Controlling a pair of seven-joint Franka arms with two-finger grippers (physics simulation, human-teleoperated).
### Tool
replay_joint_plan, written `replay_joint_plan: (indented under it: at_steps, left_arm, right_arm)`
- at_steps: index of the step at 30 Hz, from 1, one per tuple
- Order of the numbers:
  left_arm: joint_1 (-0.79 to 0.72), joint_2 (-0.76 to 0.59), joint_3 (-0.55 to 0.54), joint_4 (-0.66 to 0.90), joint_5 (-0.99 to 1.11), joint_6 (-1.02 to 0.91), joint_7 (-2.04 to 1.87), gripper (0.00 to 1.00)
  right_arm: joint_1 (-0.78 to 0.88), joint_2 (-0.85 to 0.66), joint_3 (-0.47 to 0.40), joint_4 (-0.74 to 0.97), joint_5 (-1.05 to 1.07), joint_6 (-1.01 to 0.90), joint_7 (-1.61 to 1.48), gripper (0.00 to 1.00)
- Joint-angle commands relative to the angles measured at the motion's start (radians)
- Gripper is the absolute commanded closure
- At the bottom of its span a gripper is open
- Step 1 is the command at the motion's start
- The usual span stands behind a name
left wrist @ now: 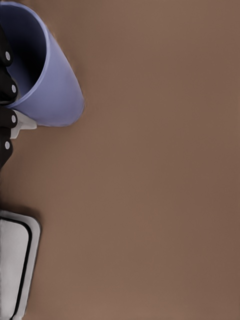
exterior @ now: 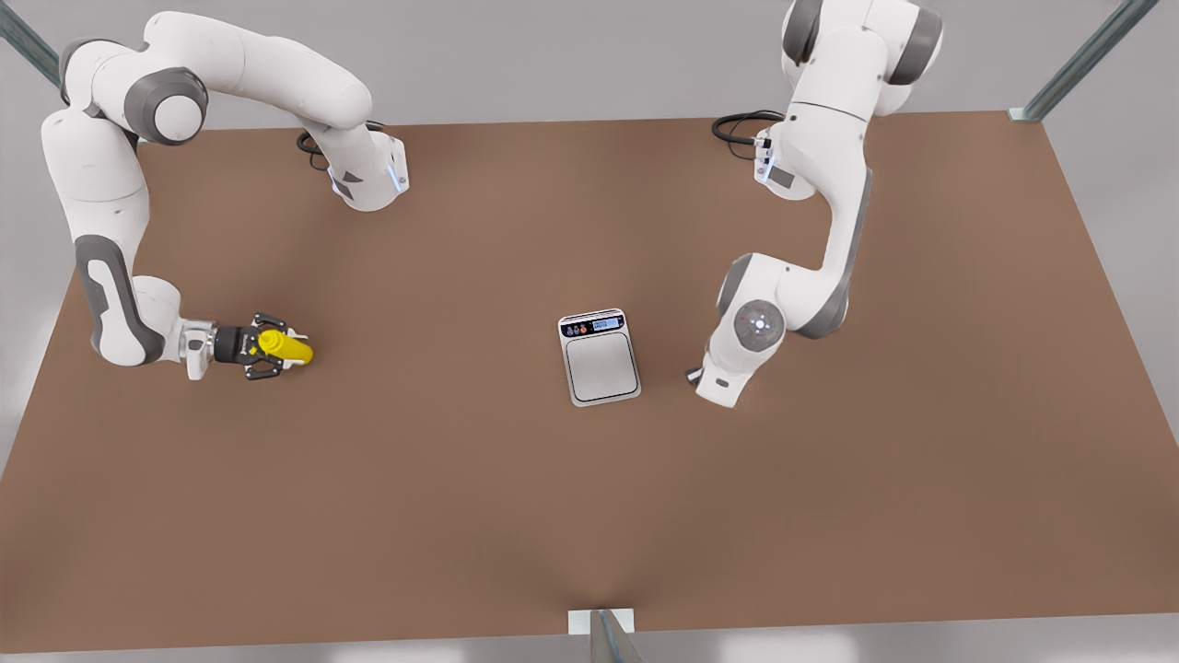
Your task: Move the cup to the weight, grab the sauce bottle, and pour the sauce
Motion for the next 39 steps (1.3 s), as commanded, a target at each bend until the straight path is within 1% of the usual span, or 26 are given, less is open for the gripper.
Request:
replay_joint_plan:
  at_steps: [1, 4, 6, 8, 11, 15, 17, 18, 24, 25, 26, 27, 28, 29, 31, 33, 35, 38, 39]
  left_arm:
    - [-0.006, 0.000, -0.001, 0.002, -0.088, 0.002, -0.005, 0.78]
    - [-0.047, 0.003, -0.005, 0.008, -0.088, 0.002, -0.068, 0.78]
    - [-0.083, 0.017, -0.005, 0.024, -0.097, 0.003, -0.112, 0.78]
    - [-0.124, 0.057, -0.005, 0.085, -0.097, 0.002, -0.197, 0.78]
    - [-0.149, 0.071, -0.021, 0.113, -0.097, 0.000, -0.261, 0.78]
    - [-0.179, 0.117, -0.028, 0.156, -0.099, 0.003, -0.324, 0.78]
    - [-0.190, 0.186, -0.035, 0.248, -0.097, 0.002, -0.375, 0.78]
    - [-0.192, 0.195, -0.036, 0.261, -0.097, 0.002, -0.390, 0.78]
    - [-0.227, 0.209, -0.050, 0.277, -0.096, 0.000, -0.444, 0.78]
    - [-0.227, 0.220, -0.050, 0.292, -0.096, -0.001, -0.453, 0.76]
    - [-0.227, 0.224, -0.050, 0.297, -0.091, 0.000, -0.462, 0.62]
    - [-0.227, 0.229, -0.050, 0.298, -0.087, 0.000, -0.461, 0.45]
    - [-0.229, 0.232, -0.050, 0.298, -0.082, 0.000, -0.461, 0.29]
    - [-0.235, 0.234, -0.050, 0.298, -0.082, 0.002, -0.461, 0.22]
    - [-0.235, 0.234, -0.050, 0.307, -0.082, 0.000, -0.461, 0.17]
    - [-0.235, 0.230, -0.050, 0.318, -0.083, -0.007, -0.461, 0.17]
    - [-0.235, 0.227, -0.048, 0.329, -0.083, -0.009, -0.464, 0.17]
    - [-0.235, 0.214, -0.047, 0.338, -0.085, -0.030, -0.467, 0.17]
    - [-0.235, 0.200, -0.047, 0.367, -0.090, -0.092, -0.468, 0.17]
  right_arm:
    - [0.000, -0.002, 0.000, 0.000, 0.000, 0.000, 0.000, 0.40]
    - [0.002, -0.031, 0.000, 0.005, 0.000, -0.011, 0.040, 0.41]
    - [0.031, -0.101, 0.000, 0.012, -0.001, -0.015, 0.123, 0.41]
    - [0.055, -0.140, 0.000, 0.022, 0.000, -0.014, 0.184, 0.41]
    - [0.083, -0.158, 0.005, 0.022, 0.014, -0.008, 0.209, 0.41]
    - [0.204, -0.170, 0.005, 0.034, 0.100, 0.064, 0.290, 0.41]
    - [0.267, -0.189, 0.005, 0.034, 0.154, 0.132, 0.336, 0.41]
    - [0.301, -0.196, 0.005, 0.034, 0.178, 0.141, 0.364, 0.41]
    - [0.502, -0.245, 0.005, 0.031, 0.324, 0.327, 0.531, 0.41]
    - [0.528, -0.252, 0.005, 0.031, 0.339, 0.345, 0.555, 0.41]
    - [0.541, -0.256, 0.006, 0.031, 0.347, 0.368, 0.571, 0.41]
    - [0.568, -0.264, 0.006, 0.032, 0.353, 0.408, 0.600, 0.41]
    - [0.607, -0.276, 0.006, 0.038, 0.353, 0.463, 0.650, 0.41]
    - [0.669, -0.287, 0.005, 0.048, 0.353, 0.541, 0.718, 0.41]
    - [0.758, -0.301, 0.005, 0.057, 0.351, 0.686, 0.796, 0.41]
    - [0.856, -0.307, 0.000, 0.054, 0.339, 0.822, 0.816, 0.41]
    - [0.922, -0.308, 0.000, 0.049, 0.338, 0.917, 0.815, 0.41]
    - [0.936, -0.308, 0.002, 0.049, 0.338, 0.933, 0.812, 0.41]
    - [0.936, -0.311, 0.002, 0.049, 0.338, 0.933, 0.815, 0.41]
